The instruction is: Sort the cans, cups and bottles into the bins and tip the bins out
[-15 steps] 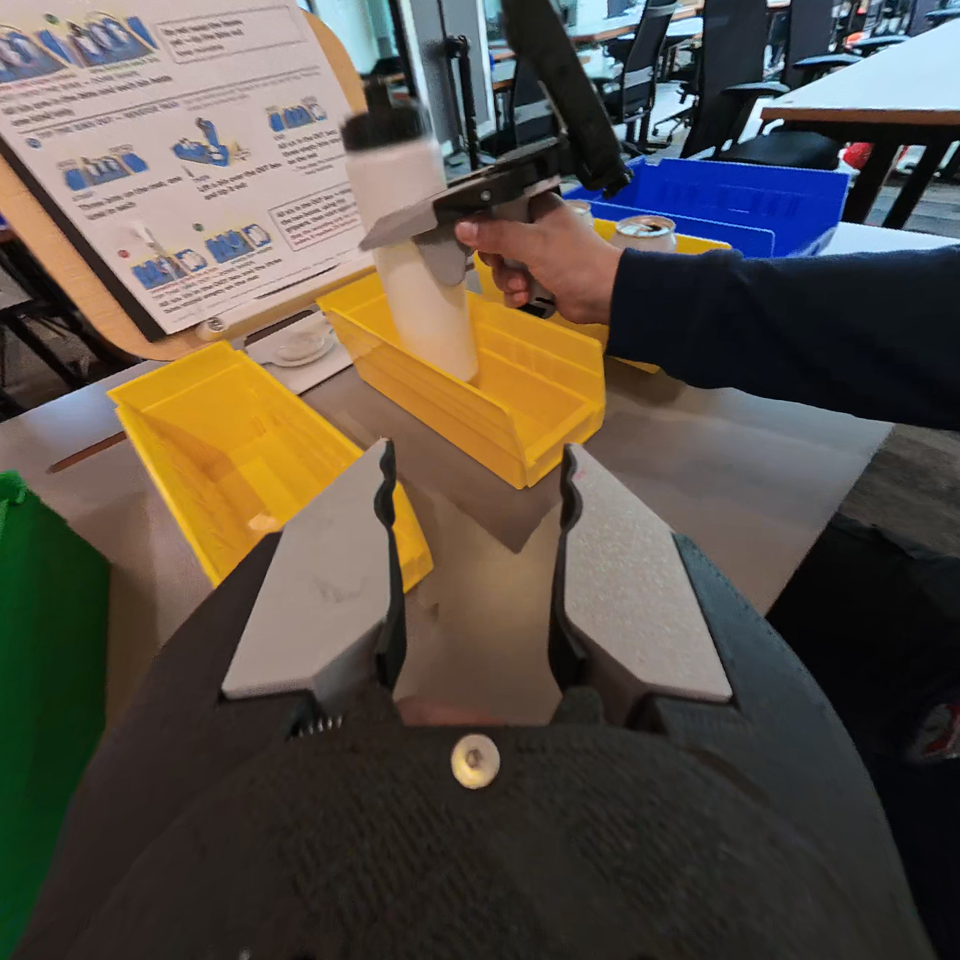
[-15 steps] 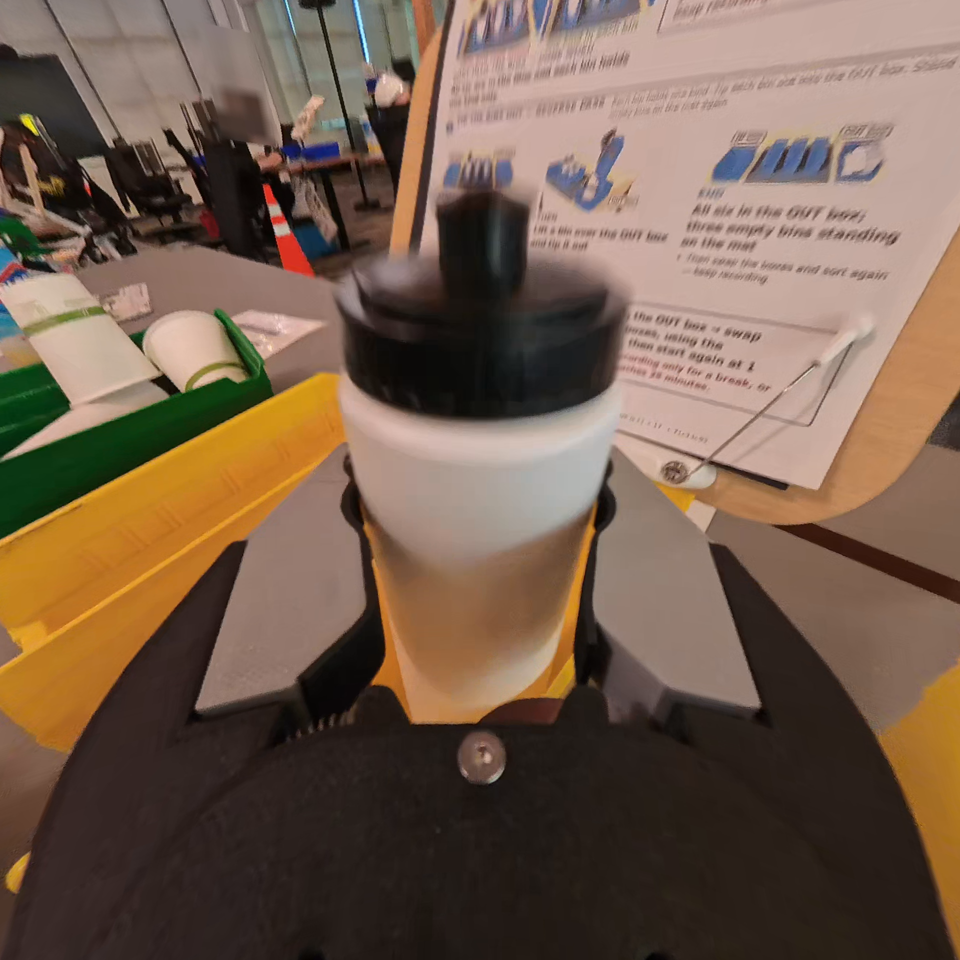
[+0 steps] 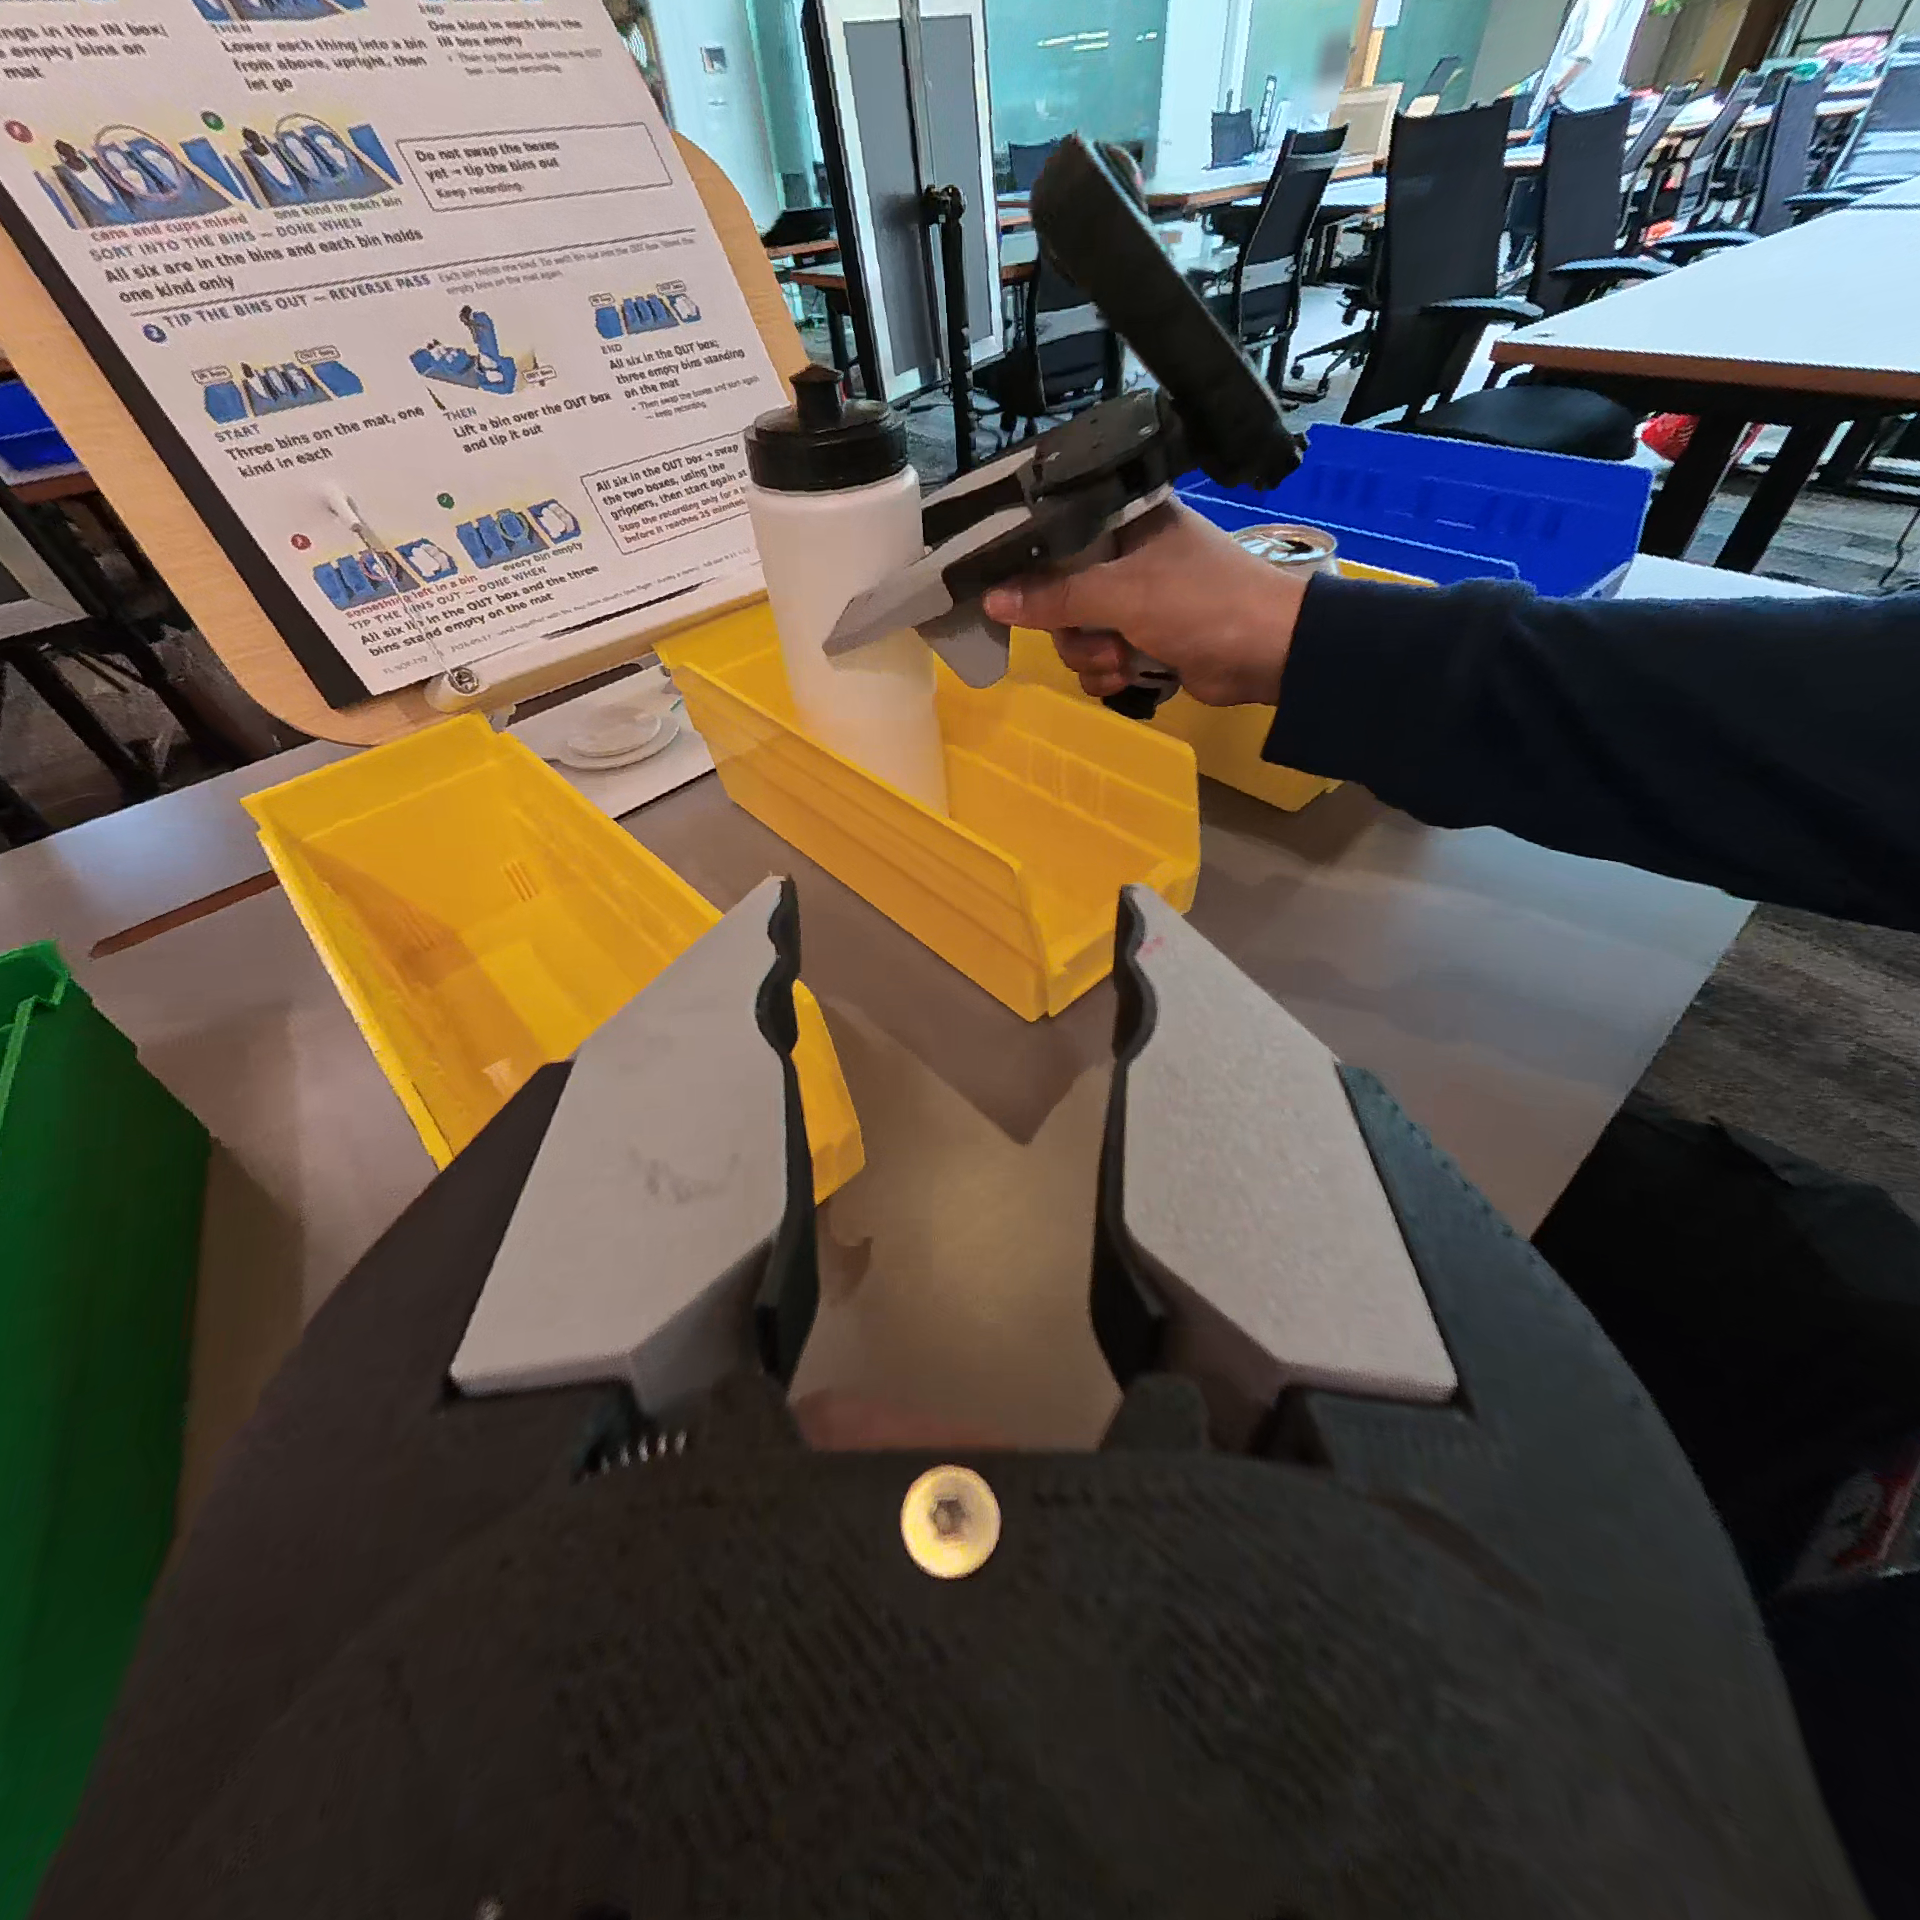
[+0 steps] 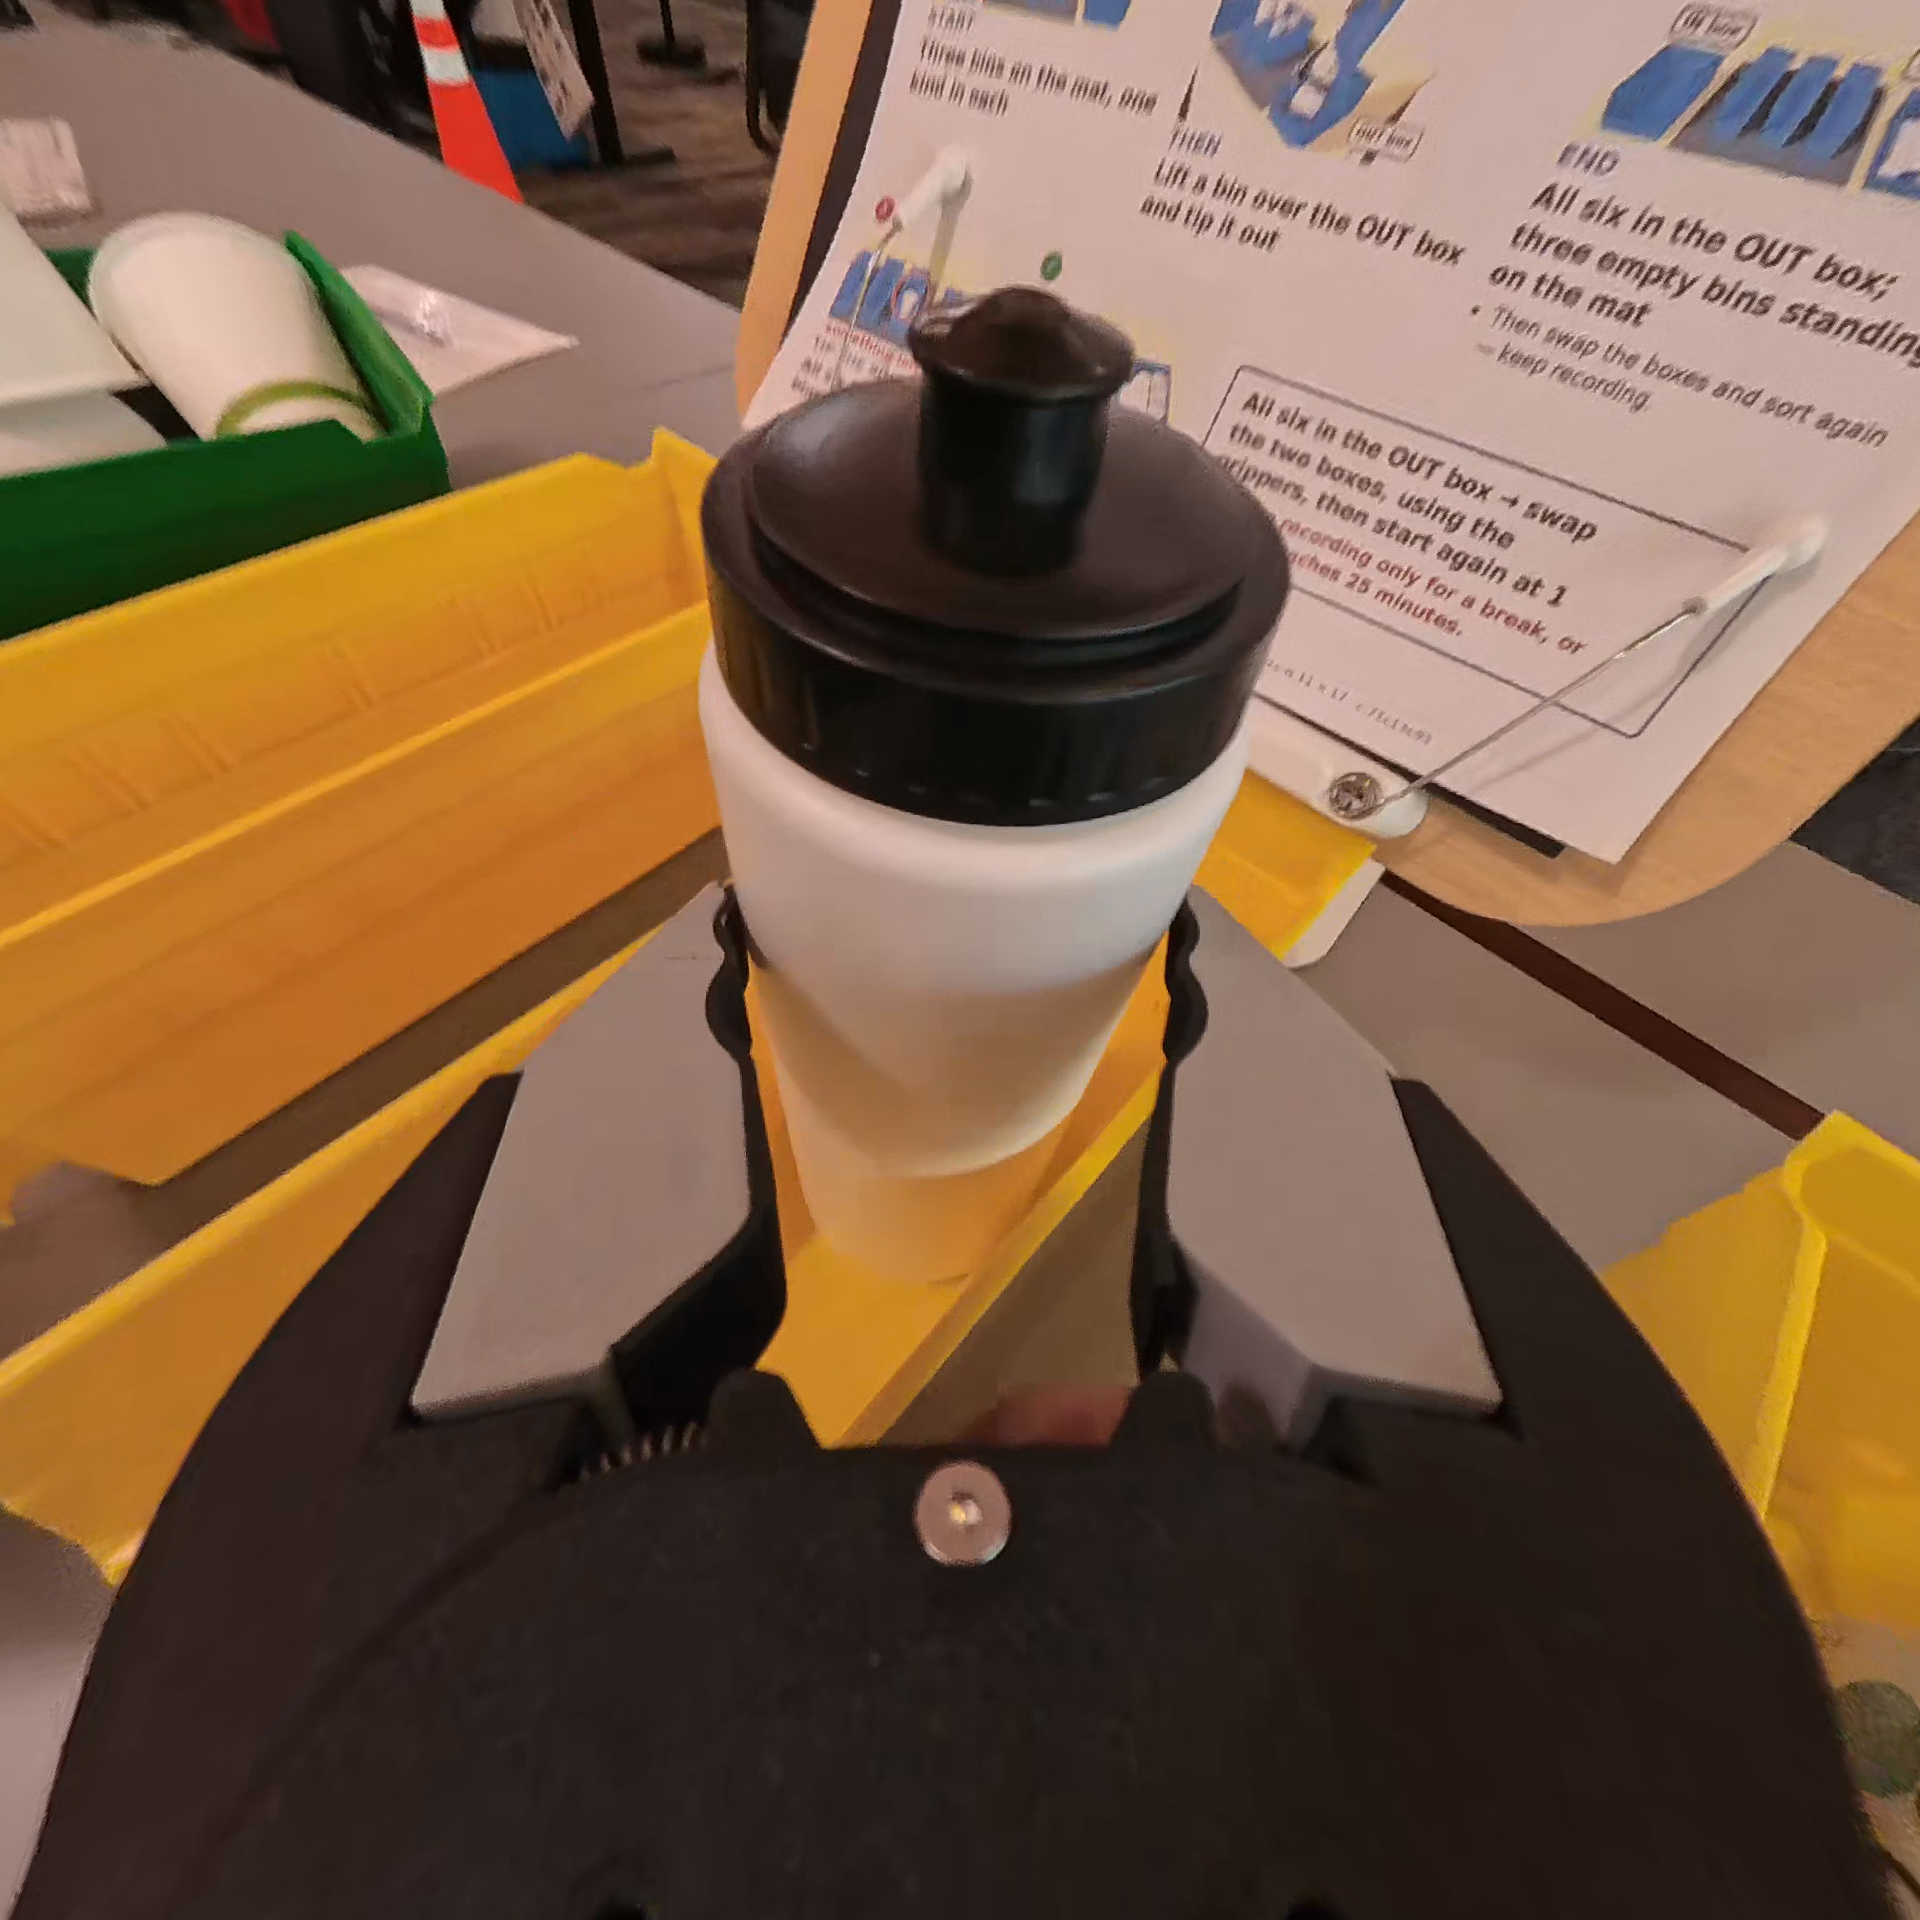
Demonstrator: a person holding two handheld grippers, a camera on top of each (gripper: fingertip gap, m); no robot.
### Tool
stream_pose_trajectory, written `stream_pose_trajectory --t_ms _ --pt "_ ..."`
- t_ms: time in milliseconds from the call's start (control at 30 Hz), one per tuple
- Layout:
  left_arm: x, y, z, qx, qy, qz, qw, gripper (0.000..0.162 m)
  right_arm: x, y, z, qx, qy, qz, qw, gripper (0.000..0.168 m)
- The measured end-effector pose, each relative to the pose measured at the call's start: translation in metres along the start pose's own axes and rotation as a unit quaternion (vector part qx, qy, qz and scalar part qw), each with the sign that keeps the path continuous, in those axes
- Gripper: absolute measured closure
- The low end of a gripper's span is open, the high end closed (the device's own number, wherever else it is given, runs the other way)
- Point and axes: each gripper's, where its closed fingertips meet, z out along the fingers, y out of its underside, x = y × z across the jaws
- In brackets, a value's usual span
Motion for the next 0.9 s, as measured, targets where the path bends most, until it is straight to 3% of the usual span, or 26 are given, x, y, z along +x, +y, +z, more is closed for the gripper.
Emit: stream_pose_trajectory --t_ms 133,300,367,467,533,700,767,833,900 --pt "-0.003 0.009 -0.001 -0.022 -0.010 0.012 1.000 0.100 0.003 0.009 -0.012 -0.019 0.035 -0.013 0.999 0.086" --pt "-0.064 0.023 -0.028 -0.017 -0.106 -0.043 0.993 0.097 0.013 0.027 -0.050 -0.030 0.101 0.019 0.994 0.077" --pt "-0.106 0.035 -0.051 -0.012 -0.184 -0.076 0.980 0.097 -0.002 0.033 -0.072 -0.019 0.083 0.037 0.996 0.071" --pt "-0.177 0.076 -0.102 -0.041 -0.333 -0.120 0.934 0.093 -0.049 0.042 -0.114 0.025 0.002 0.042 0.999 0.065" --pt "-0.205 0.096 -0.132 -0.035 -0.382 -0.165 0.909 0.091 -0.080 0.059 -0.140 0.029 -0.049 0.033 0.998 0.065" --pt "-0.224 0.102 -0.165 0.037 -0.404 -0.237 0.883 0.092 -0.133 0.120 -0.185 0.001 -0.133 -0.004 0.991 0.068" --pt "-0.225 0.098 -0.168 0.063 -0.414 -0.246 0.874 0.092 -0.129 0.139 -0.186 -0.035 -0.108 -0.052 0.992 0.061" --pt "-0.223 0.098 -0.166 0.062 -0.422 -0.242 0.872 0.096 -0.111 0.141 -0.187 -0.035 -0.055 -0.079 0.995 0.068" --pt "-0.222 0.101 -0.157 0.040 -0.430 -0.232 0.871 0.096 -0.110 0.142 -0.189 -0.038 -0.061 -0.068 0.995 0.069"
